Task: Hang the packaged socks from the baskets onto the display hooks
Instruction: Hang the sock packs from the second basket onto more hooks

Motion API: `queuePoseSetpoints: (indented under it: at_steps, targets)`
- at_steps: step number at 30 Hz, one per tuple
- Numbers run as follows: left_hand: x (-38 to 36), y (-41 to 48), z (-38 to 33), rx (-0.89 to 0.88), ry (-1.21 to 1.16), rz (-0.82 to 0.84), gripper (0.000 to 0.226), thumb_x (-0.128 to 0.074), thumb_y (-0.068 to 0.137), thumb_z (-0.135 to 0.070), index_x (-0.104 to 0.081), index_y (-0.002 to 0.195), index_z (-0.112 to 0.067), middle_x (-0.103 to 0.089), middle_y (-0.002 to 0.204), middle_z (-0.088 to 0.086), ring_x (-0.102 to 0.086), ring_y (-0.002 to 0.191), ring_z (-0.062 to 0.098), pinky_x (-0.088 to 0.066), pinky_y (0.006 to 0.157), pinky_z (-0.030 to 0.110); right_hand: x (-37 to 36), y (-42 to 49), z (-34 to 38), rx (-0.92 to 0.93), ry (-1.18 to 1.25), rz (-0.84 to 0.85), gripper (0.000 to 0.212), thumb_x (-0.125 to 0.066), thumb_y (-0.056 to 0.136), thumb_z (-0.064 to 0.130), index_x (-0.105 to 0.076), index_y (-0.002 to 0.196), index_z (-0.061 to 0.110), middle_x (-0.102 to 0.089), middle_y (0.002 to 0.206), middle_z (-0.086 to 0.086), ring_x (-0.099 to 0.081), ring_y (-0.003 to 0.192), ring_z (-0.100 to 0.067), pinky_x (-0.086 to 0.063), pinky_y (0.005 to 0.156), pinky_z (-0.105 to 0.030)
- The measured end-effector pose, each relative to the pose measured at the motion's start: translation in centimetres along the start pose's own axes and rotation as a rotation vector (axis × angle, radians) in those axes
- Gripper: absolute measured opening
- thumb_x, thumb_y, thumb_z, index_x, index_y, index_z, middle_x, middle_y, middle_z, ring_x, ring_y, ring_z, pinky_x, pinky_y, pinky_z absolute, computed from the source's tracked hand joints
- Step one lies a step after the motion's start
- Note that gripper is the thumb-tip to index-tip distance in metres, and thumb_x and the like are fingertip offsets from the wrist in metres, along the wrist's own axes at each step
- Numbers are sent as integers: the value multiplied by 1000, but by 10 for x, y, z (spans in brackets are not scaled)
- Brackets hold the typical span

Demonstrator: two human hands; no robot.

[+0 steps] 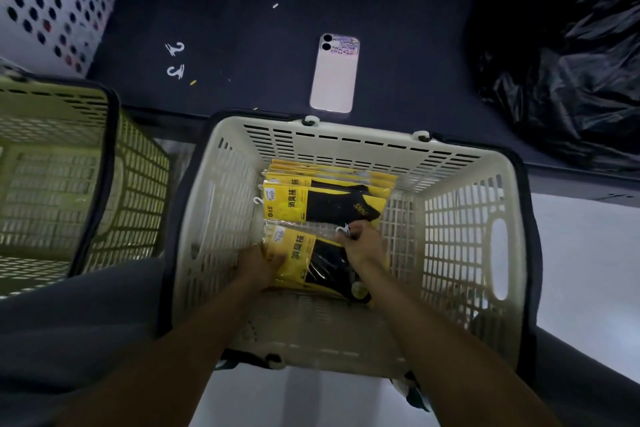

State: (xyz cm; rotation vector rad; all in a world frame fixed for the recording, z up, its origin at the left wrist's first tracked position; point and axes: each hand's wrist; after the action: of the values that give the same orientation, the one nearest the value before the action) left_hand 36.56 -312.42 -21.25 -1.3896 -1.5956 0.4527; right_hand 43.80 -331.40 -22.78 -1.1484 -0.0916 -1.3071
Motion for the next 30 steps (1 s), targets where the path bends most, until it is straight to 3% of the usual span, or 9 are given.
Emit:
queuePoseSetpoints:
  at_steps: [3, 10, 12, 16, 21, 23, 27, 30]
  targets:
    - [-2, 1, 0, -17, 93, -28, 42, -65, 87, -29, -60, 115, 2, -64, 115, 18, -60, 105, 31, -49, 90, 39, -5, 3, 0, -52, -32, -21, 29, -72, 82, 36, -69, 102, 15, -70, 104, 1, -62, 101, -18, -44, 98, -40]
    - [-6, 3, 2, -19, 157, -56, 44, -64, 88, -31, -55, 118, 0, -58, 121, 19, -55, 110, 32, -47, 93, 41, 3, 11, 0, -147, 211, 35, 24, -70, 85, 32, -72, 101, 15, -71, 102, -3, -63, 99, -20, -51, 87, -33]
    - [-7, 2, -1, -11, 157, -50, 45, -62, 89, -31, -55, 122, -1, -58, 122, 19, -55, 110, 33, -48, 93, 44, 20, 13, -7, -26, 178, 164, 21, -63, 91, 27, -68, 104, 11, -66, 104, -4, -60, 102, -21, -48, 89, -33]
    - [-14, 1, -4, -30, 115, -2, 46, -61, 90, -27, -51, 130, -6, -48, 131, 22, -50, 117, 36, -46, 96, 45, 49, 13, -4, 184, 9, 678, 24, -64, 89, 21, -67, 106, 4, -61, 103, -2, -54, 101, -15, -44, 88, -30]
    - [-19, -6, -2, 21, -192, 59, 55, -65, 88, -16, -42, 136, -4, -53, 130, 21, -54, 116, 36, -50, 92, 51, 47, 13, 20, 284, -431, 925, 29, -68, 85, 35, -71, 109, 18, -62, 123, 1, -53, 112, -14, -41, 97, -31]
    - [-17, -10, -4, 43, -261, 67, 56, -65, 87, -16, -41, 136, -5, -55, 128, 18, -56, 114, 35, -52, 87, 48, 45, 8, 20, 304, -524, 911, 30, -69, 83, 39, -73, 107, 22, -65, 121, 4, -56, 111, -14, -44, 95, -31]
    - [-18, -25, -28, -64, -288, -31, 49, -68, 85, -16, -51, 129, -4, -59, 120, 17, -59, 108, 33, -54, 78, 38, 59, -8, 25, 344, -424, 727, 23, -74, 79, 35, -77, 96, 20, -72, 103, 5, -63, 100, -12, -49, 89, -29]
    - [-14, -45, -66, -120, -323, -258, 83, -78, 76, -19, -31, 143, -6, -45, 135, 7, -48, 114, 19, -44, 94, 19, 98, -21, 42, 303, -253, 620, 23, -77, 76, 34, -77, 94, 19, -71, 99, 7, -61, 92, -4, -47, 81, -17]
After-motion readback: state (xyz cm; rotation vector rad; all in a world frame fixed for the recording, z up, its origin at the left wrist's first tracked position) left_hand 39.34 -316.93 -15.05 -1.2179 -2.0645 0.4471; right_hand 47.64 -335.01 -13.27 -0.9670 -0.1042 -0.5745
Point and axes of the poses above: each hand's wrist, its own y-axis towards the middle knuckle, its own x-axis out of the back of the hand, z = x × y
